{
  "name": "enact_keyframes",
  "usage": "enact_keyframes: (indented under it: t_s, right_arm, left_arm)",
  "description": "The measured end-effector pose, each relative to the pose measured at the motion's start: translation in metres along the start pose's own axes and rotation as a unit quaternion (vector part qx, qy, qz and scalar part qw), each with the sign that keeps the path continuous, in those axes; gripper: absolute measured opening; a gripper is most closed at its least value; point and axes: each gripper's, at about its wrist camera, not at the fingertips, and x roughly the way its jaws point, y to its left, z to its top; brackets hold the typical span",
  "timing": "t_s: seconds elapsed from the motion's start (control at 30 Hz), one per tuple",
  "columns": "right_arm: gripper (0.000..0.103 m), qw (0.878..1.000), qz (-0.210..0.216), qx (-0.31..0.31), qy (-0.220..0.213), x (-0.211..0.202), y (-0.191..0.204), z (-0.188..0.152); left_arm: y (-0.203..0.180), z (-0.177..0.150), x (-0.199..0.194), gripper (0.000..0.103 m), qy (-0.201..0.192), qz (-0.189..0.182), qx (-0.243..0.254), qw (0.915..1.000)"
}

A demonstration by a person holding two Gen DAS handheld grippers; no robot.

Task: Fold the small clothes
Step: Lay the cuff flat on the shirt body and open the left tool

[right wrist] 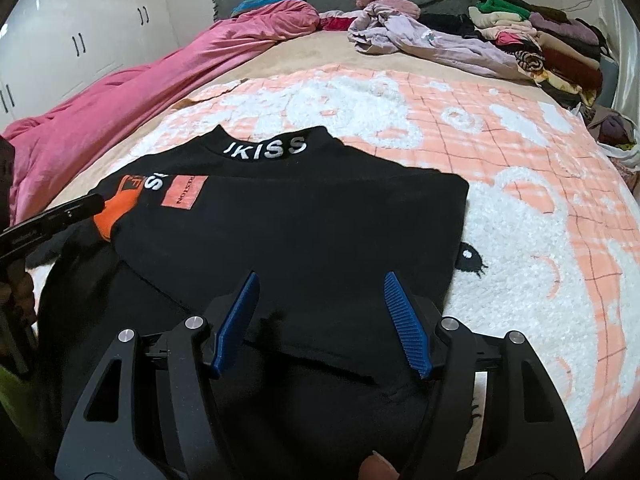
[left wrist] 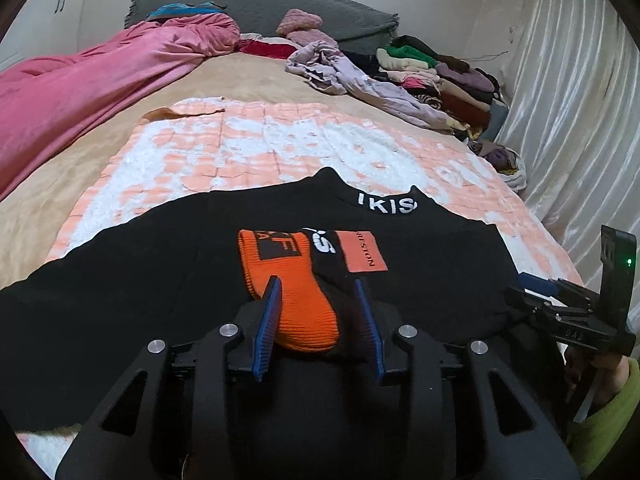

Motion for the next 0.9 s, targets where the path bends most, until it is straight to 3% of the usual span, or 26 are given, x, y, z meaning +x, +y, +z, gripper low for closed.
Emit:
enact_keyframes:
  t_s: [0.07, 0.13, 0.23, 0.37, 0.5, 0.6, 0.73, 0.9]
  right_arm:
    - [0.058, 1.0, 0.0, -0.002, 0.002, 0.001, 0.002, 0.0]
    - [0.058, 1.0, 0.0, -0.004, 0.006, 0.003, 0.003, -0.001]
    - [0.058, 1.0, -0.008, -0.001, 0.024, 0.011, 0.001, -0.004]
    - [0.058, 0.999, -0.015, 0.003, 0.043, 0.019, -0.002, -0.008]
    - [0.06, 0.999, -0.011, 0.004, 0.035, 0.014, -0.001, -0.007]
    - [0.064, 1.0, -0.004, 0.005, 0.023, 0.007, 0.001, -0.006]
    - [0.065, 1.0, 0.001, 0.001, 0.015, 0.003, 0.005, -0.004]
    - [0.066, 1.0, 0.005, -0.003, 0.023, 0.007, 0.008, -0.006]
  left_arm:
    - [0.001, -0.001, 0.001, 0.05, -0.001, 0.018, 0.008, 0.9998]
    - [0.003, -0.002, 0.008, 0.05, 0.011, 0.042, 0.018, 0.9989]
    - [0.014, -0.006, 0.022, 0.049, 0.042, 0.032, -0.006, 0.9986]
    - [0.012, -0.001, 0.008, 0.049, 0.013, 0.022, -0.008, 0.9996]
    - [0.004, 0.003, -0.011, 0.049, -0.021, 0.025, 0.001, 0.9995]
    - [-0.006, 0.005, -0.017, 0.05, -0.025, 0.003, 0.011, 0.9996]
    - [-0.022, -0.002, -0.007, 0.05, 0.009, -0.041, 0.027, 0.9988]
    - [-0.008, -0.016, 0.026, 0.051, 0.071, -0.014, 0.018, 0.9972]
